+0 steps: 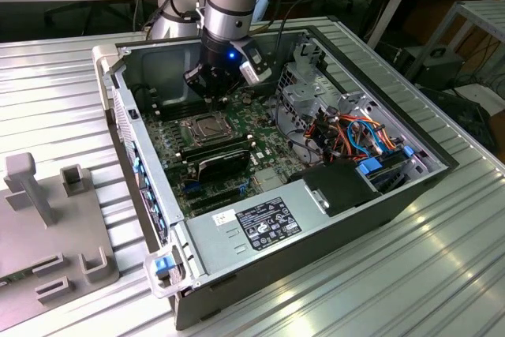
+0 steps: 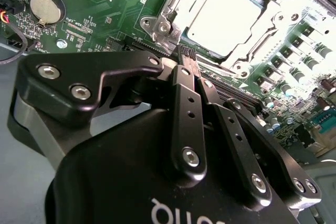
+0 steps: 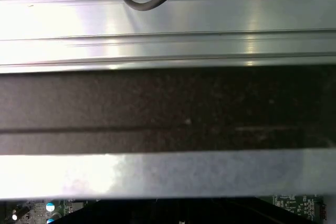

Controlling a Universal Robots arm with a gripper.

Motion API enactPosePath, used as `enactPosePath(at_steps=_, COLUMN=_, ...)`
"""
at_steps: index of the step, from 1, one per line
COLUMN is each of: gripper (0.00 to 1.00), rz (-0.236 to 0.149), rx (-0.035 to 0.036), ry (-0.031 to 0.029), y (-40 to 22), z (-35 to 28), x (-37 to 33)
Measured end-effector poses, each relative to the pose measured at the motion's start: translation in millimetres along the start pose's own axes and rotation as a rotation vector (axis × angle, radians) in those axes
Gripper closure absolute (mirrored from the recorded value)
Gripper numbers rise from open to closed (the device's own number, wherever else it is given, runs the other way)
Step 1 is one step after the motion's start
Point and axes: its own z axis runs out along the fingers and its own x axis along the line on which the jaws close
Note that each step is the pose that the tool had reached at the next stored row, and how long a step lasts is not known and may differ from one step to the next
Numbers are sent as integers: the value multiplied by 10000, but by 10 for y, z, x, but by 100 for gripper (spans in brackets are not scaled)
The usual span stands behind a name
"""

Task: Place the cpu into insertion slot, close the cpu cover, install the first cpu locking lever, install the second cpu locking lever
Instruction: 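Install the second cpu locking lever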

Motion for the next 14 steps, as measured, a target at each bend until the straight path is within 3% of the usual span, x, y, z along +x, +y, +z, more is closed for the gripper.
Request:
enactPosePath(at_steps=5, gripper=89, rz=-1, rx=-1, ry=2, y=-3, z=-4, x=1)
enactPosePath(at_steps=10, gripper=89, rz=0, rx=-2, ry=1, y=-2, z=-109, x=3)
enactPosePath(at_steps=14, gripper=89, rz=0, rx=11, ry=0, y=-31, z=-125, x=2)
